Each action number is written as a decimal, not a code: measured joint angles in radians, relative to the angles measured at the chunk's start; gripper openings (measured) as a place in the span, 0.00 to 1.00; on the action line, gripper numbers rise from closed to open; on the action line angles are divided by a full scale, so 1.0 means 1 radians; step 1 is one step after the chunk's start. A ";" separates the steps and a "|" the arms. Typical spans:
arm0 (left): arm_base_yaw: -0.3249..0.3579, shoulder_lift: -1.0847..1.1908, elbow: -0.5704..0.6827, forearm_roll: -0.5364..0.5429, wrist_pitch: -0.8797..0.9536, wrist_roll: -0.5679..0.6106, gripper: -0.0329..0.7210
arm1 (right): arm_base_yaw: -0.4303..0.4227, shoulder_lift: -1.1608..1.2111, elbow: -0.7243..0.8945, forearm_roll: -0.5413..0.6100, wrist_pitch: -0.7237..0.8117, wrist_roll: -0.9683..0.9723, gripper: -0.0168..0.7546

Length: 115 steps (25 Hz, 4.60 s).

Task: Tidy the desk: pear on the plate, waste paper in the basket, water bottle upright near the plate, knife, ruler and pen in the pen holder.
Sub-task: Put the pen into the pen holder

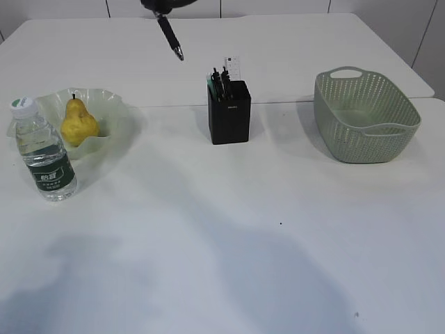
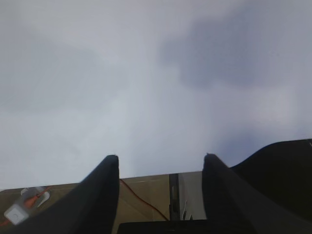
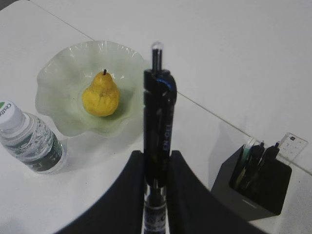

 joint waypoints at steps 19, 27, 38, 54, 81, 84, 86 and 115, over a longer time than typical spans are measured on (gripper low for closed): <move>0.000 0.000 0.000 0.000 -0.002 0.000 0.55 | -0.165 -0.012 0.000 0.264 -0.202 -0.332 0.15; 0.000 0.000 0.000 0.000 -0.003 0.000 0.55 | -0.239 -0.013 0.015 0.429 -0.311 -0.490 0.15; 0.000 0.000 0.000 0.000 -0.003 0.000 0.55 | -0.245 -0.014 0.193 0.478 -0.474 -0.558 0.15; 0.000 0.000 0.000 0.000 -0.003 0.000 0.55 | -0.257 -0.014 0.410 0.527 -0.708 -0.562 0.15; 0.000 0.000 0.000 0.000 -0.003 0.000 0.55 | -0.285 0.031 0.626 0.672 -1.051 -0.562 0.15; 0.000 0.000 0.000 0.000 -0.005 0.000 0.55 | -0.285 0.041 0.626 0.675 -1.091 -0.562 0.15; 0.000 0.000 0.000 0.000 -0.007 0.000 0.55 | -0.285 0.049 0.626 0.675 -1.103 -0.562 0.15; 0.000 0.000 0.000 0.000 -0.027 0.000 0.55 | -0.285 0.146 0.626 0.680 -1.231 -0.558 0.15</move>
